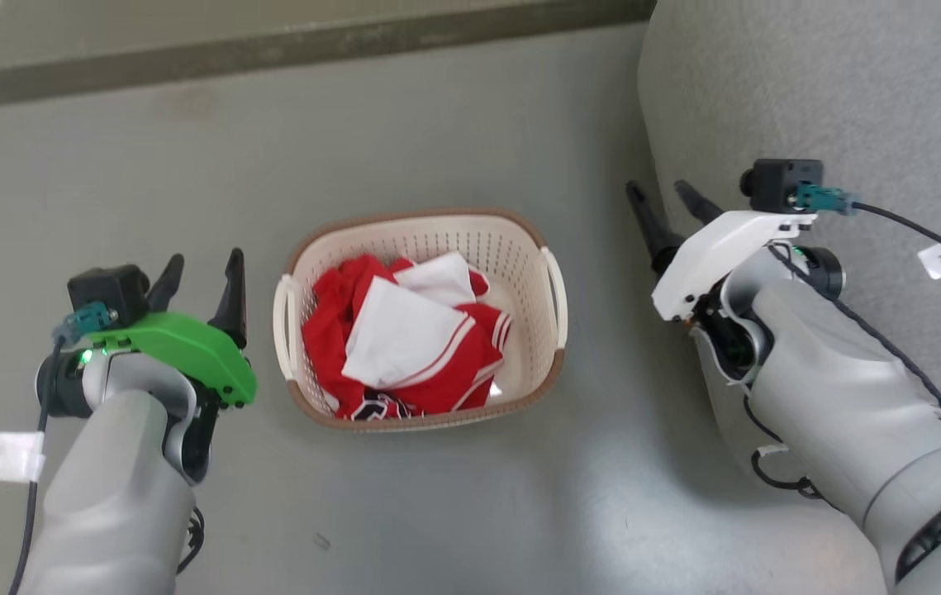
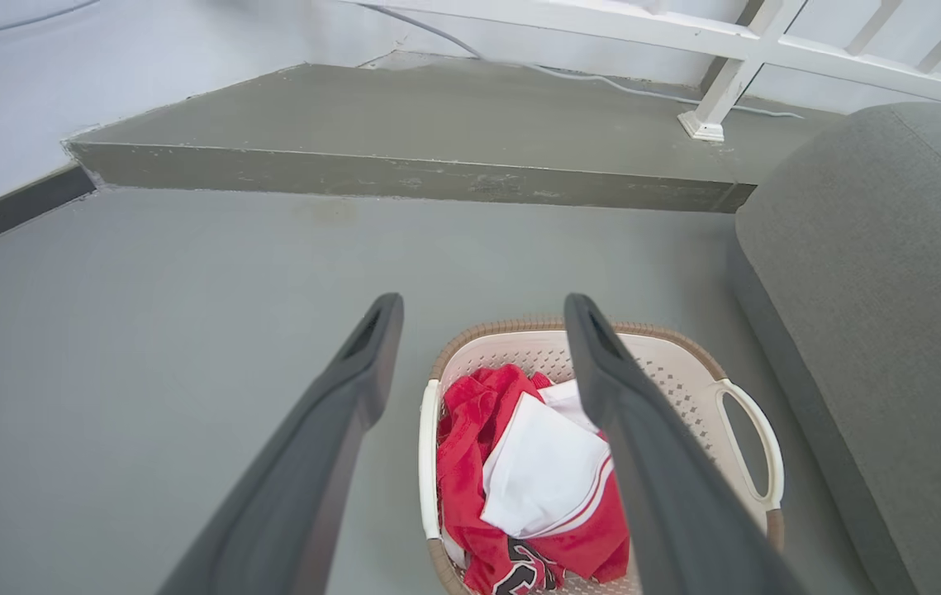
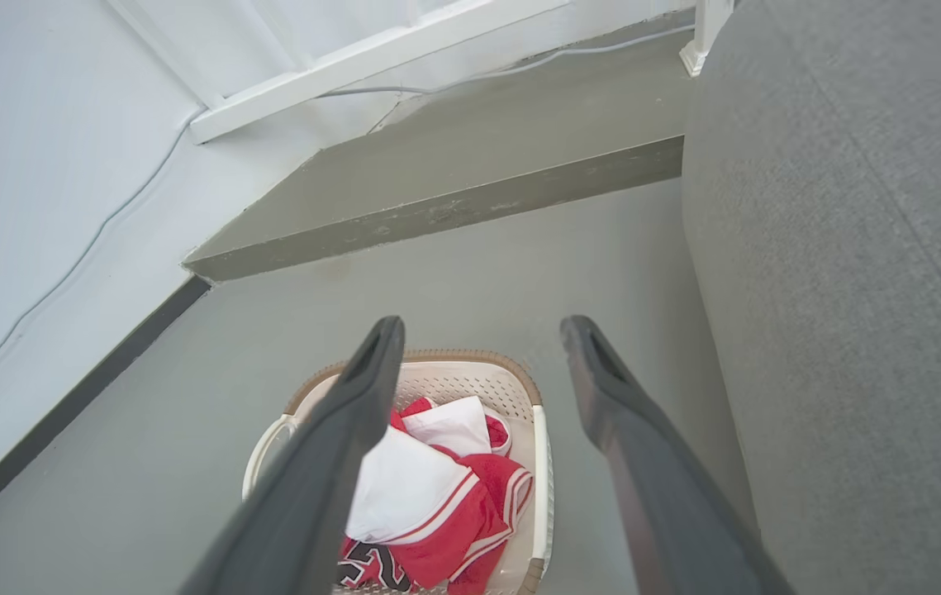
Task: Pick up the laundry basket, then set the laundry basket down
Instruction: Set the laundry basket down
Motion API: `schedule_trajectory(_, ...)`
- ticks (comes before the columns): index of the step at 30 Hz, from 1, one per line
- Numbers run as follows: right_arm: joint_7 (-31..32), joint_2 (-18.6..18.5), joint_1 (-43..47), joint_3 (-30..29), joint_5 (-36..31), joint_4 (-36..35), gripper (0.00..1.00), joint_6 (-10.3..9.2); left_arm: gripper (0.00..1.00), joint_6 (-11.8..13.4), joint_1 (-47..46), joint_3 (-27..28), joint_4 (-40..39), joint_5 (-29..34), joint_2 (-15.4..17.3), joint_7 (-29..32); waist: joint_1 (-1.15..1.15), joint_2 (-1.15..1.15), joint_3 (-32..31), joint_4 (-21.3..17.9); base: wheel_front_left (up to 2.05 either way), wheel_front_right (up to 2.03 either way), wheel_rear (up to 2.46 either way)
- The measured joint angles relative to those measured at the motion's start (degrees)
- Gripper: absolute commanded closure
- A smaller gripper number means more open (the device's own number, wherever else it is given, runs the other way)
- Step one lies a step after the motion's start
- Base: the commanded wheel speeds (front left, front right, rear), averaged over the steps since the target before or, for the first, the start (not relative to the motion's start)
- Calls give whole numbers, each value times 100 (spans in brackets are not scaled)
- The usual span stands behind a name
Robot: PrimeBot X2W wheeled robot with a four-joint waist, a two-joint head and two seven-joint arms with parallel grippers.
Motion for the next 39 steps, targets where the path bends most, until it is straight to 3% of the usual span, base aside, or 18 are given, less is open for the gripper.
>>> schedule_trajectory(12, -18, -172, 662, -506, -460, -681, 0, -158, 0, 125, 747, 178, -702, 307, 10, 0, 0, 0, -680, 21, 0, 0, 0)
schedule_trajectory(27, -24, -541, 1686, -1558, -1407, -2190, 0, -654, 0, 407, 1679, 587, -1926, 653, -20, -1, 0, 0, -1373, 11, 0, 0, 0)
schedule_trajectory(39, -25, -525, 2499, -2082, -2228, -3130, 0, -961, 0, 573, 2278, 968, -2794, 943, -63, -1, 0, 0, -1451, -14, 0, 0, 0)
